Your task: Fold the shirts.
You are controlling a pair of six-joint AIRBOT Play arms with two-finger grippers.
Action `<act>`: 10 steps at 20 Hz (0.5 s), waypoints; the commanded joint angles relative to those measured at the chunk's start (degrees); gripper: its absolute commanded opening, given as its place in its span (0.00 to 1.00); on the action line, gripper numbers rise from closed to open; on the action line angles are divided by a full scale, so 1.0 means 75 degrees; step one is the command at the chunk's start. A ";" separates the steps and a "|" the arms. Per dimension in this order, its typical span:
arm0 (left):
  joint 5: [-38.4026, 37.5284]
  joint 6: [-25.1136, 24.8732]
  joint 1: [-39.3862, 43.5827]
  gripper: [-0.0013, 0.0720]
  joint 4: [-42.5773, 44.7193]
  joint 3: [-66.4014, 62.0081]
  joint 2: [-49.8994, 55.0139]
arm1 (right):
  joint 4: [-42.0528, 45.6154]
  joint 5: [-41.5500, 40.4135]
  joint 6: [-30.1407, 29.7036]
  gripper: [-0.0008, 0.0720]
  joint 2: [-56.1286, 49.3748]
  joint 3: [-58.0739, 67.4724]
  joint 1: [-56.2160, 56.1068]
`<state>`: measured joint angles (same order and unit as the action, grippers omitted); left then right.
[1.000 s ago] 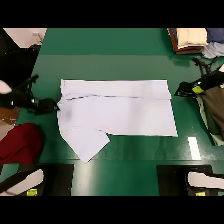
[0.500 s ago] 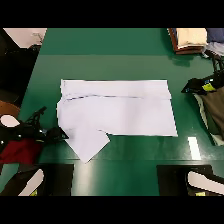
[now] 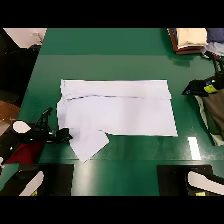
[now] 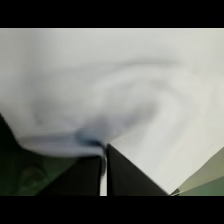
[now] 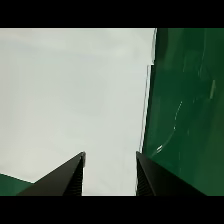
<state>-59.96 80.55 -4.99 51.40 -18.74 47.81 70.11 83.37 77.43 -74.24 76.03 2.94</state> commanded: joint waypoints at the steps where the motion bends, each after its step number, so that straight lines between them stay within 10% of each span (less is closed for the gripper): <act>1: -0.0035 0.0061 0.0239 0.06 -0.0469 -0.0023 -0.0017 | 0.0061 0.0545 -0.0108 0.53 0.0003 -0.0017 0.0006; 10: -0.0571 -0.0597 0.0239 0.06 -0.0525 -0.1040 -0.0017 | -0.0055 0.0478 -0.0527 0.54 0.1037 -0.3818 0.2352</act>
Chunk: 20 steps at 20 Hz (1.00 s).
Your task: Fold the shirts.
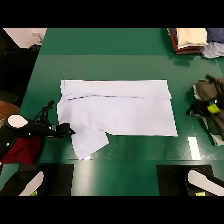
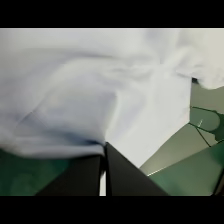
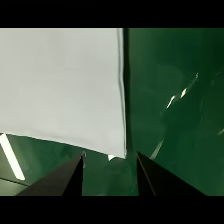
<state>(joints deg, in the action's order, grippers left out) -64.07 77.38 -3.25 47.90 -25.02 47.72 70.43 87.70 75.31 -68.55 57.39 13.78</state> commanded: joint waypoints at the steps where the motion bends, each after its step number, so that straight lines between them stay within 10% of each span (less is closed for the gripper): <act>1: 0.0041 -0.0178 0.0006 0.06 -0.0052 -0.0204 -0.0006 | -0.0303 -0.0204 -0.0458 0.54 0.0277 -0.1807 0.1230; 12: 0.0073 -0.0178 0.0006 0.06 -0.0047 -0.0204 -0.0006 | -0.1445 -0.1816 -0.0962 0.49 0.0242 -0.3279 0.0731; 14: 0.0047 -0.0181 0.0006 0.06 -0.0044 -0.0204 -0.0006 | -0.1443 -0.1810 -0.0962 0.43 0.0242 -0.3270 0.0507; 17: -0.0242 -0.0181 0.0006 0.06 0.0105 -0.0210 -0.0006 | -0.1376 -0.1536 -0.0968 0.04 0.0251 -0.3270 0.0443; 20: -0.1172 -0.0172 0.0006 0.05 0.0548 -0.0484 -0.0009 | -0.0933 -0.0985 -0.0956 0.04 0.0755 -0.3267 0.0463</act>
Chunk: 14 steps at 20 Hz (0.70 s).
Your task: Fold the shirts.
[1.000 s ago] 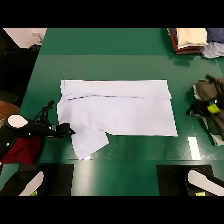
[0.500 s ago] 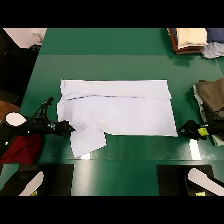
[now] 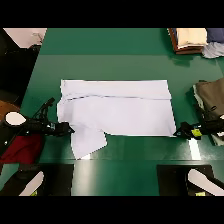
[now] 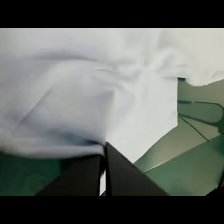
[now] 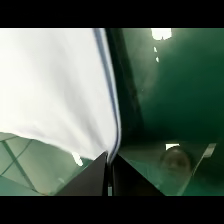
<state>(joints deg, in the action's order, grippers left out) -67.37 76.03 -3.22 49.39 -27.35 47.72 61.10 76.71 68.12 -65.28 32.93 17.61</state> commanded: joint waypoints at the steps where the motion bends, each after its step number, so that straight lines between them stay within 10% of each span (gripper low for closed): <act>1: -0.1000 0.0009 0.0003 0.06 0.0431 -0.0271 -0.0047 | 0.0676 0.0731 0.0070 0.04 0.0685 -0.0009 -0.0047; 9: -0.2795 0.1303 0.0003 0.06 0.0866 -0.0341 -0.3066 | 0.2681 0.2393 0.0842 0.04 0.3687 0.0000 -0.0050; 14: -0.1276 0.1247 0.0003 0.06 0.0813 -0.1070 -0.2594 | 0.2046 0.1743 0.0921 0.04 0.2777 0.1241 -0.0280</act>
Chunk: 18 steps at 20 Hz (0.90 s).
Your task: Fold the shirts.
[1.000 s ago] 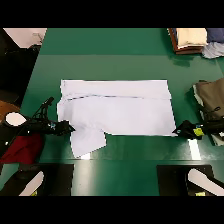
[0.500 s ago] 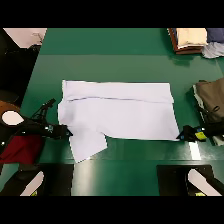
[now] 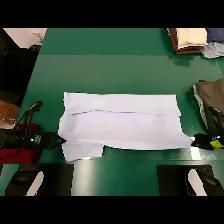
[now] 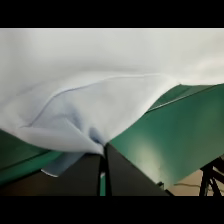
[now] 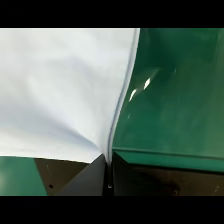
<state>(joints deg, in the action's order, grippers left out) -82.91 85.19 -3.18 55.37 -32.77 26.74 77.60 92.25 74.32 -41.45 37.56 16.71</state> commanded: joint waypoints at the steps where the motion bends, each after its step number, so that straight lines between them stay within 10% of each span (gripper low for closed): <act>1: 0.1195 -0.0175 -0.0003 0.06 -0.0006 -0.0478 0.0603 | -0.0157 -0.0560 0.0096 0.04 -0.0816 0.0921 -0.0364; 18: 0.4747 -0.1212 -0.0003 0.10 -0.0303 -0.3217 0.6467 | -0.1816 -0.1798 0.0312 0.07 -0.7067 0.5893 -0.1749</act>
<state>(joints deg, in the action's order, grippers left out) -50.74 76.53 -3.16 54.04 -54.72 72.03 69.54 79.79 76.60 -89.49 76.16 3.73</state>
